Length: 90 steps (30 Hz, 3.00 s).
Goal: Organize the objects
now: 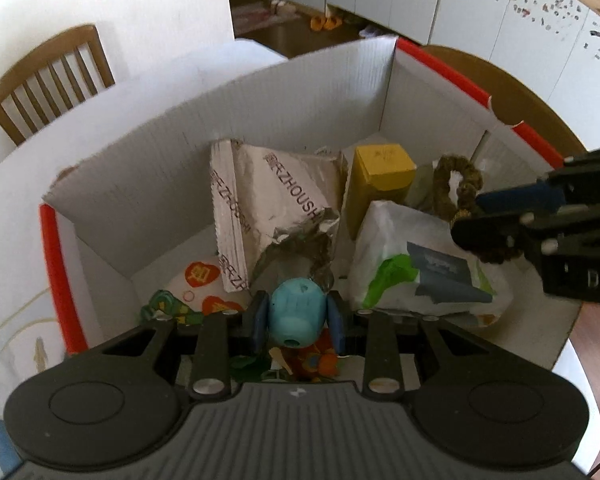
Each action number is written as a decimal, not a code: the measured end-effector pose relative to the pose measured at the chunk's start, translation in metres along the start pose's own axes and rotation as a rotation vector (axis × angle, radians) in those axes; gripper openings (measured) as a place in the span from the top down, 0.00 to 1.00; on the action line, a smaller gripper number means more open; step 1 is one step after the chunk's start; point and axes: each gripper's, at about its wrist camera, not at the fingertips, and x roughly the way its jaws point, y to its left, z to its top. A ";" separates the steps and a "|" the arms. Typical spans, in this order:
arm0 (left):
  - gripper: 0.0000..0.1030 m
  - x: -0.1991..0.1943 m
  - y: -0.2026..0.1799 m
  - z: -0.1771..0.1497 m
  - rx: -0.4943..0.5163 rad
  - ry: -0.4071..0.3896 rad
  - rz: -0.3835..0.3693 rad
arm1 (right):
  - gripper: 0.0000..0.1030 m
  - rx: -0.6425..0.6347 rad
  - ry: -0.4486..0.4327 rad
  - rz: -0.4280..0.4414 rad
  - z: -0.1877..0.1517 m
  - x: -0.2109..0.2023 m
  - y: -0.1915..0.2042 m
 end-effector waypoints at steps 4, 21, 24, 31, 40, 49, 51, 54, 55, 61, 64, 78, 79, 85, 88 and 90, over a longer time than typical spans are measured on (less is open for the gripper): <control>0.70 0.005 -0.002 0.001 0.004 0.033 0.006 | 0.77 -0.007 0.019 0.007 -0.004 0.004 -0.002; 0.48 -0.005 0.002 -0.001 -0.030 0.035 -0.001 | 0.51 -0.026 0.018 0.024 -0.009 -0.006 -0.002; 0.43 -0.013 0.001 -0.005 -0.037 0.016 0.003 | 0.45 -0.025 0.006 0.030 -0.010 -0.011 -0.002; 0.32 -0.029 0.000 -0.013 -0.029 -0.026 0.047 | 0.29 -0.038 -0.032 0.051 -0.013 -0.024 0.005; 0.23 -0.048 0.015 -0.017 -0.052 -0.086 0.022 | 0.20 -0.046 -0.086 0.059 -0.015 -0.045 0.024; 0.22 -0.080 0.035 -0.031 -0.083 -0.161 -0.048 | 0.11 -0.019 -0.165 0.042 -0.020 -0.068 0.051; 0.21 -0.089 0.040 -0.038 -0.090 -0.180 -0.071 | 0.09 -0.011 -0.182 0.028 -0.022 -0.072 0.057; 0.18 -0.100 0.049 -0.046 -0.099 -0.200 -0.102 | 0.08 0.013 -0.207 0.002 -0.025 -0.079 0.065; 0.18 -0.104 0.052 -0.048 -0.098 -0.206 -0.107 | 0.07 0.021 -0.215 -0.003 -0.026 -0.080 0.067; 0.05 -0.125 0.064 -0.064 -0.080 -0.262 -0.109 | 0.06 0.065 -0.253 -0.037 -0.033 -0.089 0.081; 0.05 -0.134 0.072 -0.070 -0.088 -0.283 -0.114 | 0.06 0.077 -0.265 -0.047 -0.038 -0.093 0.090; 0.05 -0.183 0.078 -0.100 -0.049 -0.448 -0.194 | 0.04 0.126 -0.346 -0.072 -0.062 -0.119 0.127; 0.05 -0.185 0.078 -0.101 -0.051 -0.456 -0.196 | 0.04 0.128 -0.349 -0.073 -0.064 -0.120 0.130; 0.05 -0.191 0.076 -0.110 -0.021 -0.496 -0.161 | 0.04 0.136 -0.366 -0.081 -0.072 -0.125 0.143; 0.05 -0.192 0.075 -0.115 -0.007 -0.515 -0.170 | 0.04 0.144 -0.369 -0.084 -0.077 -0.126 0.146; 0.04 -0.193 0.071 -0.118 0.017 -0.515 -0.129 | 0.03 0.148 -0.369 -0.087 -0.079 -0.125 0.149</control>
